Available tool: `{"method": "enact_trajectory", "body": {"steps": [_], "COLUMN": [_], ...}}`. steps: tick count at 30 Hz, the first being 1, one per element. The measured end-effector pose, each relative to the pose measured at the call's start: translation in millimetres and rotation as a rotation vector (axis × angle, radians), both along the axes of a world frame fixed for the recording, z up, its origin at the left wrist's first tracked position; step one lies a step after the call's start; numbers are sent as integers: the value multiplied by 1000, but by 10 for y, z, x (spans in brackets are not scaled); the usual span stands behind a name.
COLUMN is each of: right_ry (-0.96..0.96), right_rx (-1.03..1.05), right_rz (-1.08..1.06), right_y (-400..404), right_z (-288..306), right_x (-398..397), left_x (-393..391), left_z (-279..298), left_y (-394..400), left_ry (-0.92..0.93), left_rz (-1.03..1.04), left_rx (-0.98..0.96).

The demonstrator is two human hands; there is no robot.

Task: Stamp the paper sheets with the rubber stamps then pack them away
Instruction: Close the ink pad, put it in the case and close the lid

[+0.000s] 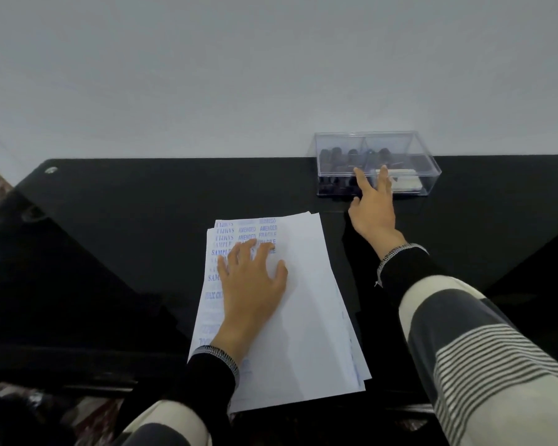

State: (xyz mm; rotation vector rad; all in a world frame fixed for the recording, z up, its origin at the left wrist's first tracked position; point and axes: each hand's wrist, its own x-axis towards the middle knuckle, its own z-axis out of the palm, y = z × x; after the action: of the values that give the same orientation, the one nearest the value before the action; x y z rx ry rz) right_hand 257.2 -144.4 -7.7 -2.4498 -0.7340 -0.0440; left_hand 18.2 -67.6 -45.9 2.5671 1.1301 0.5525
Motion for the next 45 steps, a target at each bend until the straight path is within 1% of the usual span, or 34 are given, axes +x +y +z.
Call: {"method": "enact_trajectory", "body": {"steps": [5,7,9,11,14,17,22,25,27,30,32,34,36,37,41,43,45], "right_ry": [50,85,112,131,195,273,412,448,455,479,486,518,584,588,374,260,169], "right_rx": [-14,79,185,201,105,-11,-98,-91,-100,-126,-121,-16,194,289,669,843,938], "right_rz": [65,36,-5,-47,-72,-85,-96,-116,-113,-110,-106,-70,-13,8,66,98,114], "right_y": [-94,-143,-186,-215,-233,-237,-208,-208,-221,-228,-229,-251,-282,-292,-277,-250,-215], "right_z": [-5,13,27,44,61,89,142,137,116,96,98,134,259,353,841,1079,1190], "right_x": [-34,-174,-406,-654,-942,-1136,-1365,-1415,-1427,-1468,-1508,-1530,-1555,-1556,-1552,-1594,-1633], "left_x": [8,8,-6,-30,-97,-217,-329,-329,-373,-435,-446,-445,-432,-420,-350,-306,-259], "left_z": [41,65,94,144,254,353,517,567,581,562,529,548,638,704,1170,1417,1560], "left_y": [-7,-6,11,31,70,122,137,253,316,319,291,254,243,262,366,383,364], "left_ry": [35,36,3,-44,-122,-116,-133,-213,-248,-119,-119,-203,-312,-390,-769,-889,-967], "left_rz": [17,24,22,32,180,345,398,467,466,425,382,300,195,151,0,-64,-89], "left_rx": [-12,-30,-90,-160,-210,-322,-495,-693,-772,-689,-620,-594,-549,-515,-382,-335,-309]}}
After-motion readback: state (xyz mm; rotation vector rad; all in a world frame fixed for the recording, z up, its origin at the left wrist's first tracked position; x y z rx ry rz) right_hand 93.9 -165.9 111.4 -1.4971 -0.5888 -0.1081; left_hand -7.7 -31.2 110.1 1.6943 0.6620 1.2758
